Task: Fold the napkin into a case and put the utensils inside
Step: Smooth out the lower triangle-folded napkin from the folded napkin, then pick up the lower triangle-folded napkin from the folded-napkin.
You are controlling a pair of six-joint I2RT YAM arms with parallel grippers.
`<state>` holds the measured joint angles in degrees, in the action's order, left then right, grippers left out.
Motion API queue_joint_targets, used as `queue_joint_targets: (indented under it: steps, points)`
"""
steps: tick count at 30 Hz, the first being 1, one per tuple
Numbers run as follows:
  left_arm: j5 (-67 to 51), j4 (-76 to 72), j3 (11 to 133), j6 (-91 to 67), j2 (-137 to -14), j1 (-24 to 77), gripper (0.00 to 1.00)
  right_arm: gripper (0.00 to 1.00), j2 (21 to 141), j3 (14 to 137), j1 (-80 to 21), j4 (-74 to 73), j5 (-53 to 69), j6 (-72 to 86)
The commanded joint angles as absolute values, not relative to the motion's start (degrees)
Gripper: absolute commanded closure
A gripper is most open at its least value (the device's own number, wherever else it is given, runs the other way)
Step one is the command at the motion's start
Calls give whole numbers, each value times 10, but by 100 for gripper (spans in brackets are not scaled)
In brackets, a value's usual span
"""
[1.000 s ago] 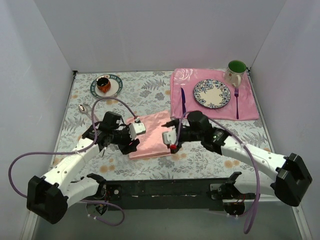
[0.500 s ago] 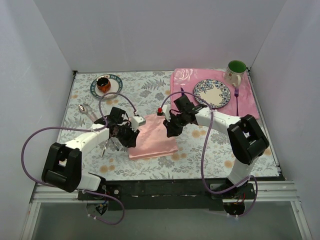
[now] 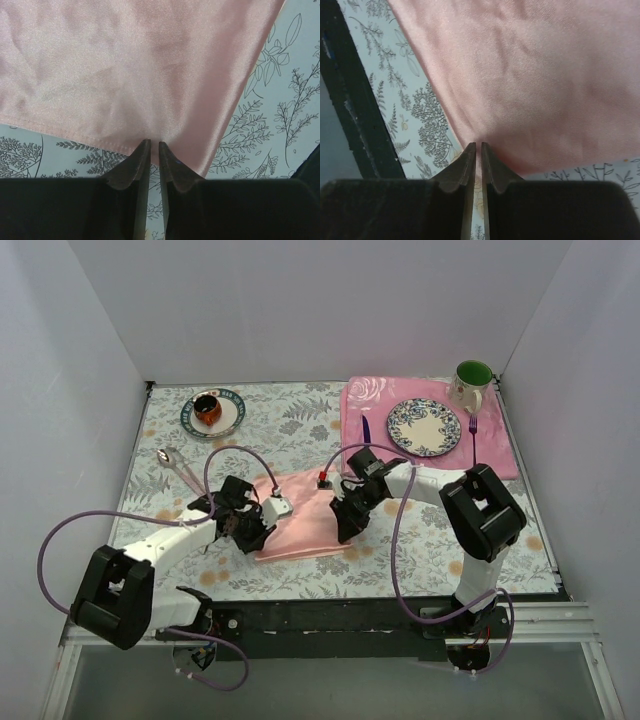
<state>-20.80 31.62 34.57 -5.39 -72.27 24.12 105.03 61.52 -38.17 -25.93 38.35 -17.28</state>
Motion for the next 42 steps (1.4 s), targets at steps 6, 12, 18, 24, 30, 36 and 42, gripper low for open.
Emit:
queue_joint_targets:
  steps: [6,12,18,24,30,36,42]
  points:
    - [-217,339,373,-30,-609,268,76,70,942,627,-346,-309,482,-75]
    - [-210,317,387,-40,-628,320,74,61,926,570,-338,-279,427,-8]
    - [-162,261,390,-77,-660,402,69,69,891,526,-324,-231,450,25]
    - [-134,215,347,-82,-672,468,70,71,889,485,-320,-200,454,55]
    - [-91,198,323,-93,-697,490,79,66,924,492,-294,-185,477,72]
    - [-90,200,301,-81,-709,503,98,66,947,504,-291,-192,488,74]
    - [-110,220,294,-79,-705,509,100,68,966,526,-291,-178,504,79]
